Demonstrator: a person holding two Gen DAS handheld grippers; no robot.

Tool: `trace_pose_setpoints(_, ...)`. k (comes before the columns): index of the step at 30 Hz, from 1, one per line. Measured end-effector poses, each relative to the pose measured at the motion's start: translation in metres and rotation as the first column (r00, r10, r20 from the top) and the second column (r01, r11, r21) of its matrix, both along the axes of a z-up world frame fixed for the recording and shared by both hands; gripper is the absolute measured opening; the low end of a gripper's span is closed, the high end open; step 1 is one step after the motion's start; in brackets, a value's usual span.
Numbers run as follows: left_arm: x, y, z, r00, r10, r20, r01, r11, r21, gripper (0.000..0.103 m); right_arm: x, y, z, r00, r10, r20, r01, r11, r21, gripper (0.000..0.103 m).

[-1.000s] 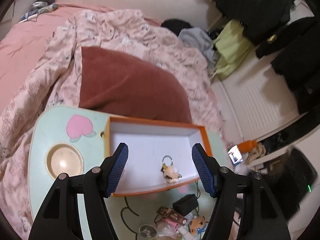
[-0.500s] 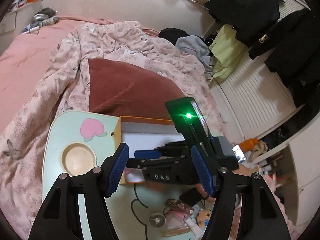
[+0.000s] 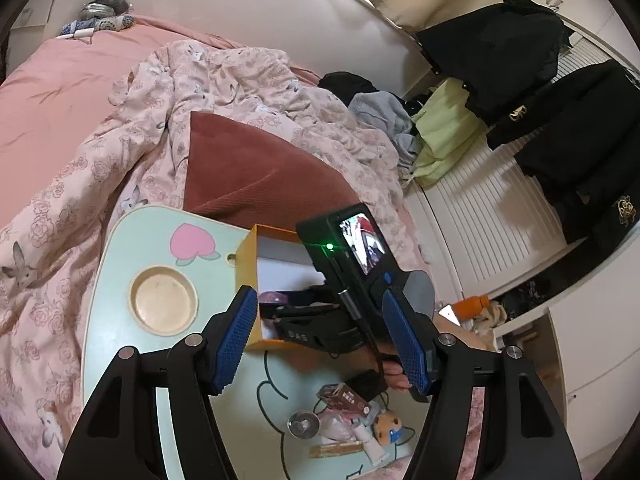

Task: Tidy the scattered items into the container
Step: 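Carry the pink ball out and release it on the table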

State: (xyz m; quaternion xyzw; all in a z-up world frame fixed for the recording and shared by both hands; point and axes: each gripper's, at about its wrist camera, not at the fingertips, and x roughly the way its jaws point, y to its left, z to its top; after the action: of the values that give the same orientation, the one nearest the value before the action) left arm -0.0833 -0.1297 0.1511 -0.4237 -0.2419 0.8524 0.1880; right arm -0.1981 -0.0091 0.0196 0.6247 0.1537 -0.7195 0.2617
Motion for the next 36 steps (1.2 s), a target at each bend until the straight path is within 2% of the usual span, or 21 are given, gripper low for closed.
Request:
trace_pose_setpoints(4, 0.002, -0.001, -0.003, 1.000, -0.003, 0.006, 0.003, 1.000, 0.008, 0.066, -0.004, 0.015, 0.005, 0.997, -0.059, -0.045, 0.058, 0.998, -0.017, 0.020)
trace_pose_setpoints(8, 0.002, 0.001, -0.004, 1.000, -0.017, 0.013, 0.018, 1.000, -0.007, 0.066, 0.000, 0.065, 0.051, 0.981, -0.175, -0.080, 0.154, 0.963, -0.219, 0.019)
trace_pose_setpoints(11, 0.002, 0.006, -0.005, 0.999, -0.028, 0.018, 0.028, 0.999, -0.016, 0.066, 0.033, 0.102, 0.090, 0.966, -0.206, -0.158, 0.157, 0.947, -0.280, 0.019)
trace_pose_setpoints(14, -0.002, 0.021, -0.008, 0.998, -0.046, 0.031, 0.047, 0.998, -0.037, 0.066, 0.082, 0.135, 0.108, 0.960, -0.225, -0.166, 0.159, 0.929, -0.335, 0.019)
trace_pose_setpoints(18, -0.012, 0.053, -0.021, 0.992, -0.086, 0.094, 0.092, 0.994, -0.062, 0.066, 0.142, 0.161, 0.092, 0.963, -0.240, -0.124, 0.180, 0.913, -0.367, 0.019)
trace_pose_setpoints(22, -0.022, 0.090, -0.034, 0.979, -0.138, 0.147, 0.152, 0.984, -0.088, 0.066, 0.173, 0.187, 0.067, 0.947, -0.312, -0.081, 0.253, 0.875, -0.412, 0.019)
trace_pose_setpoints(27, -0.041, 0.135, -0.053, 0.961, -0.170, 0.216, 0.206, 0.966, -0.156, 0.066, 0.185, 0.208, 0.037, 0.913, -0.406, -0.040, 0.349, 0.828, -0.438, 0.019)
trace_pose_setpoints(30, -0.055, 0.154, -0.066, 0.955, -0.153, 0.252, 0.205, 0.959, -0.194, 0.066, 0.184, 0.214, 0.024, 0.894, -0.448, -0.024, 0.393, 0.807, -0.441, 0.019)
trace_pose_setpoints(32, -0.063, 0.161, -0.073, 0.953, -0.130, 0.274, 0.194, 0.955, -0.223, 0.066, 0.182, 0.214, 0.017, 0.889, -0.457, 0.008, 0.405, 0.780, -0.477, 0.019)
trace_pose_setpoints(36, -0.076, 0.172, -0.085, 0.949, -0.103, 0.298, 0.184, 0.948, -0.260, 0.066, 0.186, 0.211, 0.016, 0.873, -0.485, -0.049, 0.403, 0.775, -0.487, 0.021)
